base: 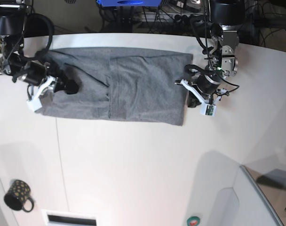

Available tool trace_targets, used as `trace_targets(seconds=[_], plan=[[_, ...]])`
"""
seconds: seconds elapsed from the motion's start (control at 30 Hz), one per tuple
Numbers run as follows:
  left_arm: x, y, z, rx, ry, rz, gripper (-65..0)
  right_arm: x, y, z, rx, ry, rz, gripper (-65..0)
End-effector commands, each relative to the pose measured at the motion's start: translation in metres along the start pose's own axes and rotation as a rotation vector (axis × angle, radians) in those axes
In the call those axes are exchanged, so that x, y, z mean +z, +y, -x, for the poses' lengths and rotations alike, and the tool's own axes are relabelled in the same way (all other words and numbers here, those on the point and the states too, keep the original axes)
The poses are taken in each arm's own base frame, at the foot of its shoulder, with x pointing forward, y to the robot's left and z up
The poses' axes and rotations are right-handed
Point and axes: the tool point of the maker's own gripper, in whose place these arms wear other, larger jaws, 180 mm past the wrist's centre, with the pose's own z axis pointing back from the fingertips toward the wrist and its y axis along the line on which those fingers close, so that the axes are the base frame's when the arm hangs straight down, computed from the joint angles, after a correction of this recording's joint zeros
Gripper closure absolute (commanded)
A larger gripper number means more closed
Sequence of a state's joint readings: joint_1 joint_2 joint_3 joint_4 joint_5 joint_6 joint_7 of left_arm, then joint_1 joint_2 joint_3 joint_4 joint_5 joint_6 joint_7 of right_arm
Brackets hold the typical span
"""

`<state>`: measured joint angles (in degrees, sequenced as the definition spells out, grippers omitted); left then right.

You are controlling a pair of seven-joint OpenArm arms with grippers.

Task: Layout the t-shirt on the table in an organized manner, then fold the t-shirt properly
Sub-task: 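Grasp the folded bundle's ends with both grippers and fold them together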

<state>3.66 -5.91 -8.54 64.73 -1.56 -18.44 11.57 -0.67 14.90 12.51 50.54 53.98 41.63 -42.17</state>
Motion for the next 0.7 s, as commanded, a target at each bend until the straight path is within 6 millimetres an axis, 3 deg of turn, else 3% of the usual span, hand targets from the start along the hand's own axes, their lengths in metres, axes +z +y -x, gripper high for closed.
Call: trace_targets(seconds=[0.0,0.13,0.2,0.4,0.57,0.67], plan=[[0.001,0.006,0.008,-0.026,0.049,-0.013,0.0,0.005,-0.011,0.005,0.002,0.041,0.05,-29.0],[0.0,0.001,0.009,-0.03,0.051,-0.006,0.0,0.004,-0.006,-0.001,0.021,0.031,0.043,-0.8],[-0.001,-0.002,0.009,-0.028,0.05,0.001,0.0,0.004,0.0,-0.009,0.049,0.016,0.033,-1.5],[-0.004,-0.048,0.021,-0.086,0.082,0.106,0.0,0.01,0.025,-0.025,0.163,-0.021,0.009,-0.2],[-0.005,-0.071,0.024,-0.087,0.086,0.151,0.0,0.024,0.05,-0.05,0.218,-0.09,0.062,-0.2],[-0.006,-0.08,0.021,-0.09,0.079,0.168,0.0,0.023,0.067,-0.054,0.238,-0.082,0.093,-0.2]])
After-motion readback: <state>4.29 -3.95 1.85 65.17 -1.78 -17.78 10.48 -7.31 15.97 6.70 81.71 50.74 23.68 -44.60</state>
